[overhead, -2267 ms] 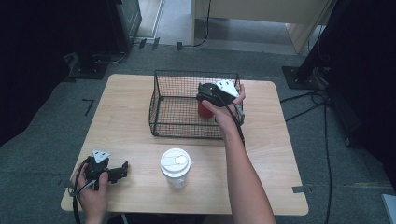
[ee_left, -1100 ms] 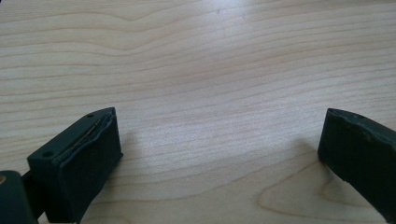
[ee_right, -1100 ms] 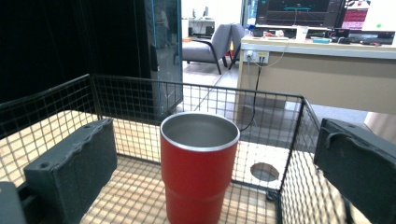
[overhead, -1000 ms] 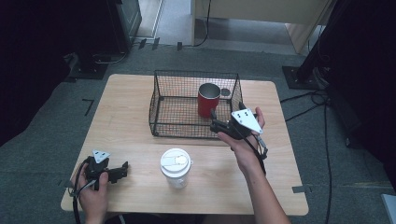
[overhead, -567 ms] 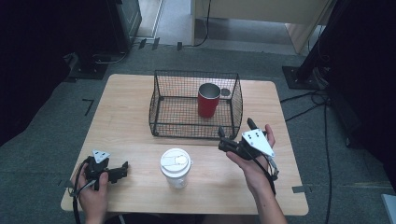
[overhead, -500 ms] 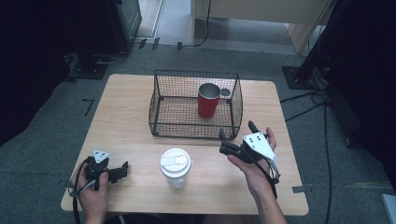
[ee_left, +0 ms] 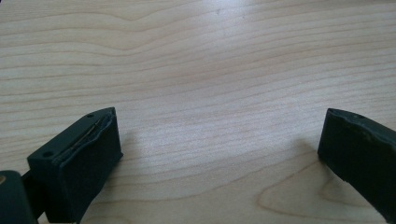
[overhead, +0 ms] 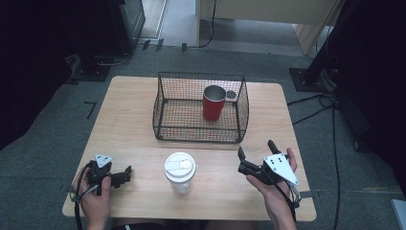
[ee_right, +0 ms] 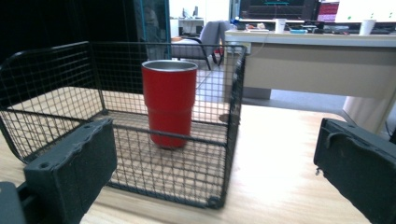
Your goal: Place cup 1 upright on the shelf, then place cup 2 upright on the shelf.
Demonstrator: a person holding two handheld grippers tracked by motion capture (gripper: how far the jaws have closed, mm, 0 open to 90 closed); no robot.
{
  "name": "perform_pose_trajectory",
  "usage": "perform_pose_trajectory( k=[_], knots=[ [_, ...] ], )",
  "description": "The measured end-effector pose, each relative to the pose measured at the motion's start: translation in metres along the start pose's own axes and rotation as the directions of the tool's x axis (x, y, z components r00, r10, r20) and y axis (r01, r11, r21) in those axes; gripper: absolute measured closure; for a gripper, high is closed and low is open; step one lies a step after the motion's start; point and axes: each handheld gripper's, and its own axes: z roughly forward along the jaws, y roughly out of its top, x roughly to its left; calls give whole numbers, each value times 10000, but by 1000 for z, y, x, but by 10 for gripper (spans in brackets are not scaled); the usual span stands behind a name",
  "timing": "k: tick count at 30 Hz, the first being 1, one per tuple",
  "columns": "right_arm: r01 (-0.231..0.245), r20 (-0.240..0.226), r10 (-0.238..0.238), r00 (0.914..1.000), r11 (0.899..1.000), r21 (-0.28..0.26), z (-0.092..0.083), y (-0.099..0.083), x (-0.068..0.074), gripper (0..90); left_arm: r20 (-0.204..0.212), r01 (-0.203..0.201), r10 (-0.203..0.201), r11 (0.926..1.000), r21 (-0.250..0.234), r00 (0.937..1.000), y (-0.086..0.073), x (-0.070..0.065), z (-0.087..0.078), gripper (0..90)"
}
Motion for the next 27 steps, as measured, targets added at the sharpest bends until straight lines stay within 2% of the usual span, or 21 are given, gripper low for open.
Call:
perform_pose_trajectory(
  k=[4, 10, 11, 14, 17, 18, 21, 22, 23, 24, 27],
  knots=[
    [15, 93, -16, 10000, 9999, 103, -9, -8, -5, 0, -7, -13, 13, 10000, 18, 10000, 2, -2, 2, 0],
    [84, -172, -77, 9998, 9991, 408, -19, -26, -1, 0, 5, -35, 35, 10000, 23, 10000, 2, -2, 2, 0],
    [49, -401, -27, 9992, 9985, 551, -20, -34, 5, 0, 6, -34, 34, 10000, 24, 10000, 2, -2, 2, 0],
    [26, -580, 12, 9983, 9979, 654, -20, -38, 10, 0, 6, -34, 34, 10000, 21, 10000, 2, -2, 2, 0],
    [125, -1149, -40, 9934, 9972, 741, -21, -42, 25, 0, 0, -69, 69, 10000, 29, 10000, 2, -2, 2, 0],
    [125, -1149, -40, 9934, 9972, 741, -21, -42, 25, 0, 1, -70, 70, 10000, 31, 10000, 2, -2, 2, 0],
    [290, -1716, -161, 9850, 9970, 724, -22, -44, 41, 0, -15, -43, 43, 10000, 33, 10000, 2, -2, 2, 0],
    [290, -1716, -161, 9850, 9970, 724, -22, -44, 41, 0, -16, -43, 43, 10000, 28, 10000, 2, -3, 2, 0],
    [381, -2044, -225, 9786, 9966, 727, -22, -45, 50, 0, -14, -34, 34, 10000, 26, 10000, 2, -3, 1, 0],
    [381, -2044, -225, 9786, 9966, 727, -22, -45, 50, 0, -13, -35, 35, 10000, 28, 10000, 2, -3, 1, 0],
    [494, -2416, -285, 9699, 9955, 810, -22, -48, 60, 0, -13, -34, 34, 10000, 26, 10000, 2, -3, 1, 0]
  ],
)
